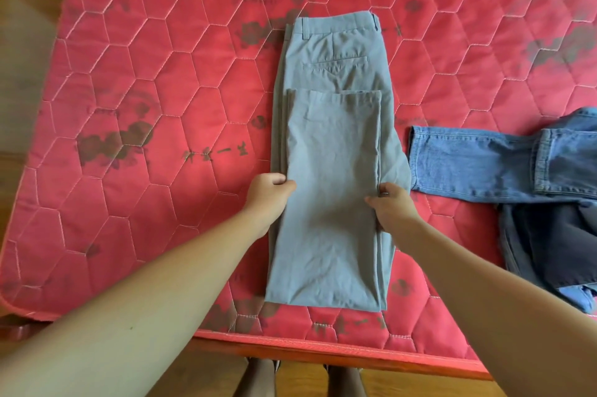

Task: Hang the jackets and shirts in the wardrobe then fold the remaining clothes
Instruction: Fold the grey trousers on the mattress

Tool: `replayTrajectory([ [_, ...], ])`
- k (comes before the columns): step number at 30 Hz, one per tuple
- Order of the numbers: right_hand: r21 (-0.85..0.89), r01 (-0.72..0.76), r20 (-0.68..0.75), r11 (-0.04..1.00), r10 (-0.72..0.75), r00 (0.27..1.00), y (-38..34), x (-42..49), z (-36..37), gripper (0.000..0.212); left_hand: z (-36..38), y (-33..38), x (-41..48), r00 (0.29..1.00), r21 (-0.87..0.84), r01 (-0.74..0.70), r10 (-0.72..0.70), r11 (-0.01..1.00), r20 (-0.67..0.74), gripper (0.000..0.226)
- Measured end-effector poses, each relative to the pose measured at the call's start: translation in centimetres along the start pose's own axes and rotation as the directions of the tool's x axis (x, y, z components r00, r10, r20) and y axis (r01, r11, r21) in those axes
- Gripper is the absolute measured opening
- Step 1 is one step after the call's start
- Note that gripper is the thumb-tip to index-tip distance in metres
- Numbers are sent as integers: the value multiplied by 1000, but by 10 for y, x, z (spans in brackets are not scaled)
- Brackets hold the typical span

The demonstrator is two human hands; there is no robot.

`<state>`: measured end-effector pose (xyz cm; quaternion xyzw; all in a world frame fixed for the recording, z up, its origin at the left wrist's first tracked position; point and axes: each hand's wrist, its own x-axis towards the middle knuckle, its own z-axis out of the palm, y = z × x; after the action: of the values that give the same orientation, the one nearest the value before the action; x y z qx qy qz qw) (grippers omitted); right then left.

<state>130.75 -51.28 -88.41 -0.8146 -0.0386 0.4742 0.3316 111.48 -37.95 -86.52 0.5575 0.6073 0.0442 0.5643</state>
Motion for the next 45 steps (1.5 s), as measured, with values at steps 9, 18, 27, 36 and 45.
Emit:
replayTrajectory([
  [9, 35, 4, 1, 999, -4, 1000, 13, -4, 12, 6, -4, -28, 6, 992, -180, 54, -73, 982, -105, 28],
  [18, 75, -6, 36, 997, 3, 999, 9, -8, 22, 13, -22, -35, 18, 989, -240, 36, -70, 970, -133, 30],
  [27, 68, -13, 38, 998, 10, 999, 6, -10, 24, 14, -29, -32, 21, 989, -140, 2, -23, 990, -149, 9],
  [36, -242, 129, -365, 962, -213, 906, 16, -9, -3, 20, -18, -33, 26, 966, 271, 6, 65, 962, -251, 15],
  [45, 377, -340, 175, 861, 295, 939, -12, 2, -11, 23, 9, 0, 28, 945, 850, -270, 294, 453, 144, 113],
])
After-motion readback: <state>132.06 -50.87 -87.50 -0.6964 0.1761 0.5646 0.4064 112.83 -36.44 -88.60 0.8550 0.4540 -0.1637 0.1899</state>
